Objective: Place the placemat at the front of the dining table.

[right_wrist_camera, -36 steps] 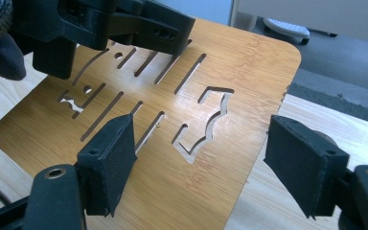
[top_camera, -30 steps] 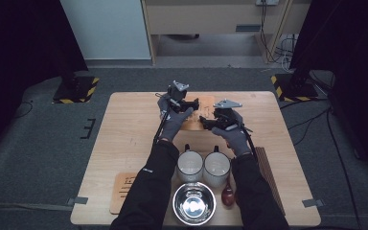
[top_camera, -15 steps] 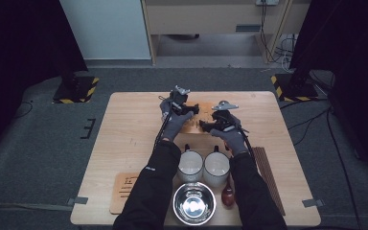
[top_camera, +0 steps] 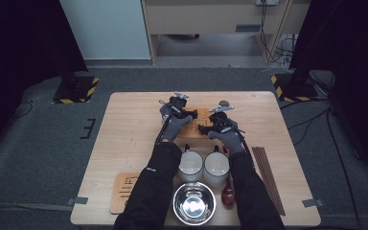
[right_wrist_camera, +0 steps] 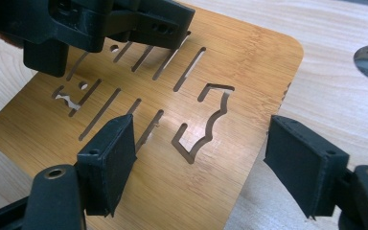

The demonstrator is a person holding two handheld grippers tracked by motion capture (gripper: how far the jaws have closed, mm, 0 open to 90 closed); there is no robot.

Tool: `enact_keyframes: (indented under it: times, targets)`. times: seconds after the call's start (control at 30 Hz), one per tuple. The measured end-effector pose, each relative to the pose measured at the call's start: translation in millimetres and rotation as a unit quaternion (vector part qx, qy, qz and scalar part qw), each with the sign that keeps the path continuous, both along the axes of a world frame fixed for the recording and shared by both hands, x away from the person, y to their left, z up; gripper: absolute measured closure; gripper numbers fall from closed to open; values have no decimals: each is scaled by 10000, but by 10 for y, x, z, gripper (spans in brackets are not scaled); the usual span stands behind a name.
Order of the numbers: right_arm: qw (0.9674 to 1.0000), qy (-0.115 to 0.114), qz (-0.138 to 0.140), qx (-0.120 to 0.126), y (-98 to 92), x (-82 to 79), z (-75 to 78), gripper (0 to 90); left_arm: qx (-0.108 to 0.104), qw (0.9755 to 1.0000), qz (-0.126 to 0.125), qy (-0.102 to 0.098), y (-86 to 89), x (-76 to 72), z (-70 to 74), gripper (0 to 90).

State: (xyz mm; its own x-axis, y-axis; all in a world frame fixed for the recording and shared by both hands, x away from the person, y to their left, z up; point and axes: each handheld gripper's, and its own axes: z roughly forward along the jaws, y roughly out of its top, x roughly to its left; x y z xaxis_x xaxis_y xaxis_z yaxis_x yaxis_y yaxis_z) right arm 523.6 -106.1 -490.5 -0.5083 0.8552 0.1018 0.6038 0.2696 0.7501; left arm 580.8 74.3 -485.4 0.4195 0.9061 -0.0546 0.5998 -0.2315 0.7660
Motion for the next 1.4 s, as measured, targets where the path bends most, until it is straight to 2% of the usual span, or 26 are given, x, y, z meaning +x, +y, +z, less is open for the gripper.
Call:
enact_keyframes:
  times: [0.23, 0.4, 0.57, 0.63, 1.4]
  targets:
    - [9998, 182, 5, -59, 16, 20, -106, 257, 109, 9999, 11, 123, -22, 7, -101, 171]
    - [9997, 223, 18, -71, 7, 28, -138, 257, 44, 9998, 29, 211, -19, 18, -150, 170]
    - [9995, 299, 18, -105, 12, 31, -172, 257, 74, 9995, 36, 290, -28, 20, -187, 170]
    - [9993, 341, 31, -150, 20, 29, -196, 257, 78, 9992, 50, 386, -25, 22, -211, 170]
    - [9976, 643, 76, -239, 44, 34, -283, 257, 165, 9972, 116, 725, -35, 18, -300, 169]
